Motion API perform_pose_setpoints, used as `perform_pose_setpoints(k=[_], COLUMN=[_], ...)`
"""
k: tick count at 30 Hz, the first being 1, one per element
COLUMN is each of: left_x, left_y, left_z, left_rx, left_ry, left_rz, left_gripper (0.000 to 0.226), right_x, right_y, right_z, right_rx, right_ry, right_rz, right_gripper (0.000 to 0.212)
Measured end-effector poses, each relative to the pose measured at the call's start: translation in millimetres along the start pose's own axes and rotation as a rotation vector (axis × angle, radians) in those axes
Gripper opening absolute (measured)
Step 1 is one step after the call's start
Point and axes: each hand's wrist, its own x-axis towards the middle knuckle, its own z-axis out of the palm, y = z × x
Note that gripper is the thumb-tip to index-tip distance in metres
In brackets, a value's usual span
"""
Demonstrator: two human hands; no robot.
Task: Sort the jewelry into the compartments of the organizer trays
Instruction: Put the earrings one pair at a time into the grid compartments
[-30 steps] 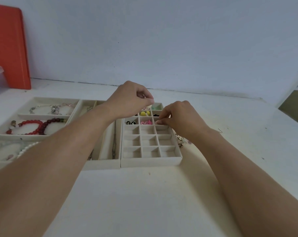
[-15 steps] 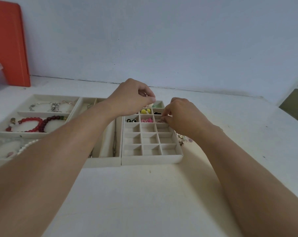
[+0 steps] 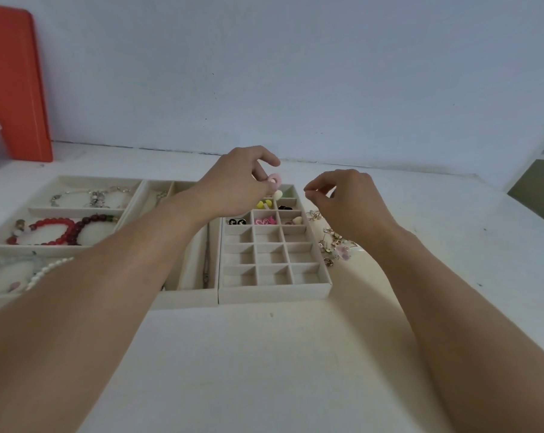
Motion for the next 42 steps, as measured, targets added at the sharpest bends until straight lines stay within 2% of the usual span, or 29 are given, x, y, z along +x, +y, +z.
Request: perform_pose_setpoints(k=[2, 4, 7, 13, 17, 25, 29, 36, 42], left_x=[-1.4, -3.1, -4.7, -4.8, -5.3, -7.5, -6.9, -7.2, -8.2], left_y=[1.4, 4.3, 8.4, 11.2, 11.0, 16.9, 18.3, 17.1, 14.5], left_z=[0.2, -0.2, 0.7, 1.8, 3.4, 4.9, 5.8, 6.2, 6.7], left_rx=[-0.007, -0.021, -0.064, -0.073, -0.086, -0.227, -0.256, -0.218, -0.119], left_ry=[-0.002, -0.004, -0.005, 0.028, 0.042, 0.06, 0.092, 0.042, 0.018], left_rz=[-0.01, -0.015, -0.005, -0.039, 0.003, -0.008, -0.033, -0.093, -0.056], left_gripper=[0.032, 0.027, 0.016, 0.019, 0.015, 0.018, 0.019, 0.01, 0.016], right_x=[-0.3, -2.2, -5.8, -8.6, -11.3, -11.8, -9.8, -3.6, -1.8], right_y=[-1.2, -4.5, -8.0, -9.9, -12.2, -12.2, -11.0, -6.5, -3.2], right_z=[2.1, 3.5, 6.2, 5.9, 3.8, 3.8, 6.7, 6.2, 6.3], right_rx=[0.213, 0.36, 0.446, 0.576, 0.685, 0.713, 0.741, 0.873, 0.884], right_ry=[-0.011, -0.061, -0.117, -0.144, -0.166, -0.198, -0.177, -0.174, -0.175], right_rz=[0.044, 0.059, 0.047, 0.068, 0.059, 0.082, 0.086, 0.147, 0.179], right_gripper=[0.011, 0.013, 0.015, 0.021, 0.025, 0.035, 0.026, 0.008, 0.016])
